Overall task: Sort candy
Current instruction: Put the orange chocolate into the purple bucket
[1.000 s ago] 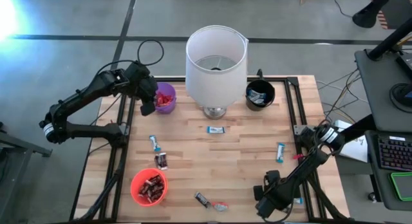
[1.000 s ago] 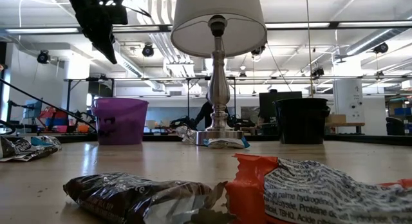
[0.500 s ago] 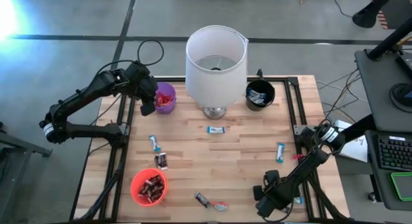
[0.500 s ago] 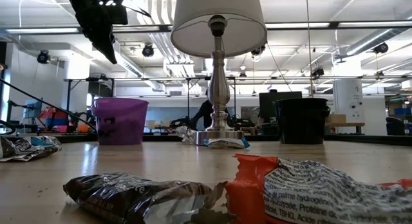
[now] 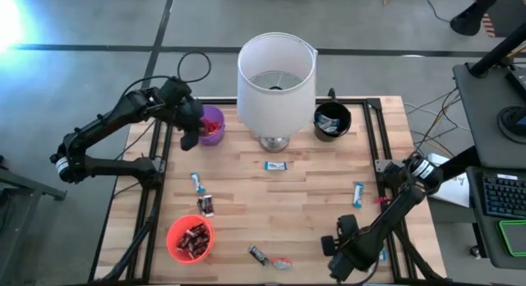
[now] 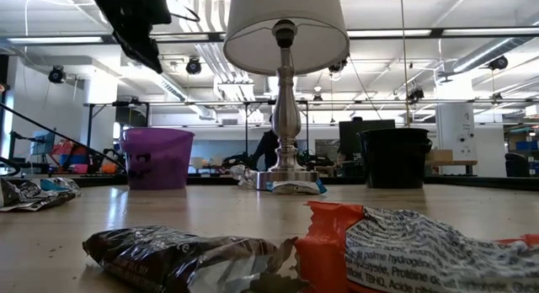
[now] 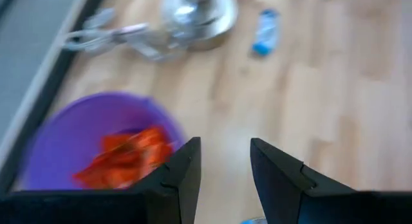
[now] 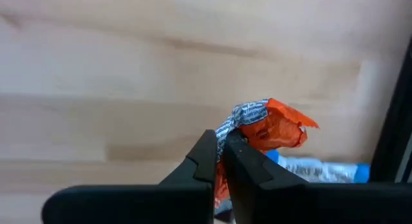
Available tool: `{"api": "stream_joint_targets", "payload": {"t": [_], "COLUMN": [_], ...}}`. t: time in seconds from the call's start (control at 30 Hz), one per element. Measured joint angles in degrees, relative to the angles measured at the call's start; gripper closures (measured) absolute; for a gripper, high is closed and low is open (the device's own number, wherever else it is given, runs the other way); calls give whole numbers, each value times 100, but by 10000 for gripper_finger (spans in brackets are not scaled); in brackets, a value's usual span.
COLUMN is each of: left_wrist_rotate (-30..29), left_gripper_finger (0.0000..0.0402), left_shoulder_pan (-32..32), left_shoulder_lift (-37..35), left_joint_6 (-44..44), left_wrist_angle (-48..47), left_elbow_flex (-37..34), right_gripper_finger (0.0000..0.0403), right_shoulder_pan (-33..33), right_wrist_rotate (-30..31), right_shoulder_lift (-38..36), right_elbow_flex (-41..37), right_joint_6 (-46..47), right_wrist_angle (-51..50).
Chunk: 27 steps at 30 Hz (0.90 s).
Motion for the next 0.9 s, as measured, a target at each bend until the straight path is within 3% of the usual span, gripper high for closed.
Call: {"api": "stream_joint_targets", "payload": {"t": [0.17, 0.4, 0.63, 0.9], "left_wrist_rotate": [789, 1554, 1868, 2265], "left_gripper_finger": [285, 282, 238, 209], "left_shoulder_pan": [-1, -2, -18, -243], "left_shoulder_lift": [2, 2, -3, -37], "left_joint_6": [-127, -523, -558, -263], "left_wrist_angle": [-1, -215, -602, -711], "left_elbow_flex": [0, 0, 0, 0], "right_gripper_finger": [390, 390, 390, 390], "right_shoulder_pan": [-98, -458, -825, -1509], "right_wrist_rotate": [584, 743, 1481, 2404], "right_shoulder_lift": [-105, -112, -134, -138], "right_elbow_flex": [360, 467, 766, 1479], "right_joint_6": [-147, -847, -1442, -2952], "right_wrist_angle": [-467, -530, -510, -464]}}
